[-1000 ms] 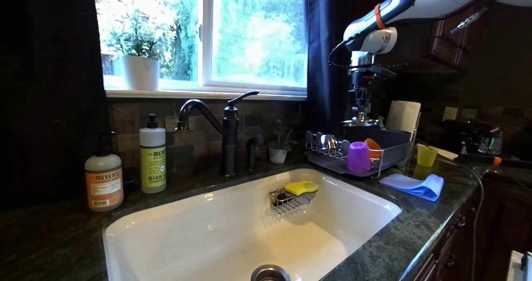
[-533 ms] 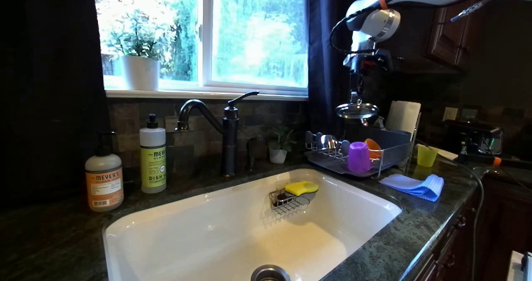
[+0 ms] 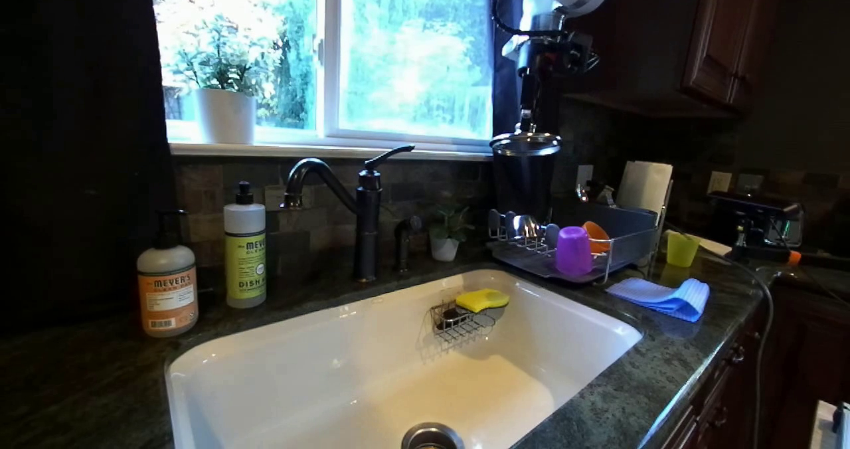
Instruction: Remove the lid from the dish rack and place it on the plate on the counter top
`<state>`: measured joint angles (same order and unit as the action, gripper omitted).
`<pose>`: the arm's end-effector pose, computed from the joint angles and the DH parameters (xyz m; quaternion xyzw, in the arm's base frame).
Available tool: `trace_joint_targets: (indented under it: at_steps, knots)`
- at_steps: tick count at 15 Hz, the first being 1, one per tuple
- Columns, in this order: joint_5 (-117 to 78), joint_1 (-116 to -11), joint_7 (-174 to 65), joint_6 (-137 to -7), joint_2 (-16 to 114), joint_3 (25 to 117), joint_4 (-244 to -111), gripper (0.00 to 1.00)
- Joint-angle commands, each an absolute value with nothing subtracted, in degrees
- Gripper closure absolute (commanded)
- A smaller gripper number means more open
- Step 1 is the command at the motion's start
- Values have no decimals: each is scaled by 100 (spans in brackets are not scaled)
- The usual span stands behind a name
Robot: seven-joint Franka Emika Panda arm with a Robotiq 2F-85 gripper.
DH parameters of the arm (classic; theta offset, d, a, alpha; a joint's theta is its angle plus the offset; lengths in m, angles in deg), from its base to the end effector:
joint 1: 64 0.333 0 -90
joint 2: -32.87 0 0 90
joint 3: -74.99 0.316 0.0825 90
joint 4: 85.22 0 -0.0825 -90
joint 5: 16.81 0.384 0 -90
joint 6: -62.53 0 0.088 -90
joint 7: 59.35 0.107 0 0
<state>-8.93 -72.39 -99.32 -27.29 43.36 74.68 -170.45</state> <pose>0.6009 -0.0768 0.5580 -0.9604 -0.2653 0.0187 0.0832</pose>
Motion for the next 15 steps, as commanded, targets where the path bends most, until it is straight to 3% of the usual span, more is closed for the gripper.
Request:
trace_joint_targets:
  at_steps: [1,6,7,15]
  knots:
    - [-893,-7115,-9979,-2707,4267,7434,-17057,51]
    - [-903,-7109,-10123,-2709,4196,7415,-17146,51]
    - [-956,-7012,-10139,-2792,4204,7495,-17125,76]
    - [-2133,-5810,-10216,-2622,4290,8326,-15575,76]
